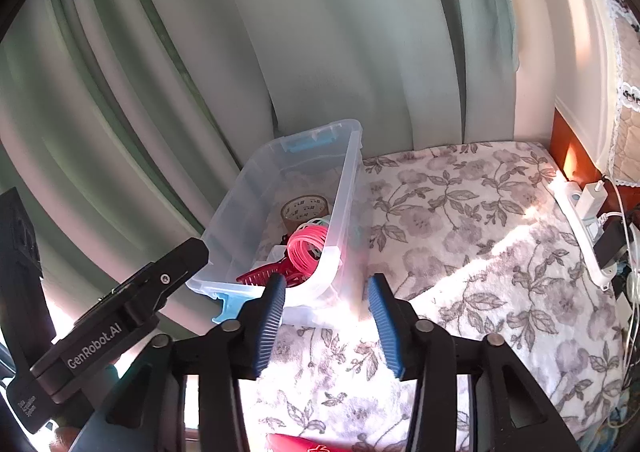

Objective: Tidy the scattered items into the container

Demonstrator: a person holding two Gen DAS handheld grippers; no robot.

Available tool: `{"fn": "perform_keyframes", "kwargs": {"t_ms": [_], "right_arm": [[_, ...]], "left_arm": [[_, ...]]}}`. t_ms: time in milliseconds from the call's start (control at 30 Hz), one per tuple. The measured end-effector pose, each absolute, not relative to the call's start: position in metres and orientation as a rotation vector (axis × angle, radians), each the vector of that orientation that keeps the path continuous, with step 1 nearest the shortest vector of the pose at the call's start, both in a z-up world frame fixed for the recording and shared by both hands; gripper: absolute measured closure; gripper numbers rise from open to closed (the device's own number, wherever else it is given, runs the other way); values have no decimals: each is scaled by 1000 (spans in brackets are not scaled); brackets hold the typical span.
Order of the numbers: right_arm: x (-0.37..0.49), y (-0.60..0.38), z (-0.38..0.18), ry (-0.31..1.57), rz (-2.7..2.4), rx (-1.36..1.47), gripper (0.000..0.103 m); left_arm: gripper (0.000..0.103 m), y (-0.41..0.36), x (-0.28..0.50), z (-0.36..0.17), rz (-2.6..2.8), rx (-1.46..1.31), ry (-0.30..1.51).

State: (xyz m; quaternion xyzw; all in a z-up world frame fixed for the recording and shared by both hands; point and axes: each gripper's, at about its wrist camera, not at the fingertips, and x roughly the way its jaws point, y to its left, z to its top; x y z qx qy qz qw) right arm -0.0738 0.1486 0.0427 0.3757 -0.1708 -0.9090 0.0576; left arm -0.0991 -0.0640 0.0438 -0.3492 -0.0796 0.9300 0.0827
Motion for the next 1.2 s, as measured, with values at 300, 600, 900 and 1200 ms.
{"fn": "perform_keyframes", "kwargs": {"t_ms": [300, 600, 900, 1200], "right_arm": [[-76, 147, 39, -490, -2773, 1176, 39], [-77, 151, 35, -482, -2789, 1207, 30], [-76, 160, 37, -527, -2801, 1197, 3], [-77, 158, 36, -513, -2795, 1198, 0]], "left_arm": [[11, -70, -104, 37, 2773, -1071, -253], [10, -71, -105, 33, 2761, -1089, -264], [10, -64, -108, 29, 2776, -1127, -201], [10, -64, -106, 31, 2791, -1114, -181]]}}
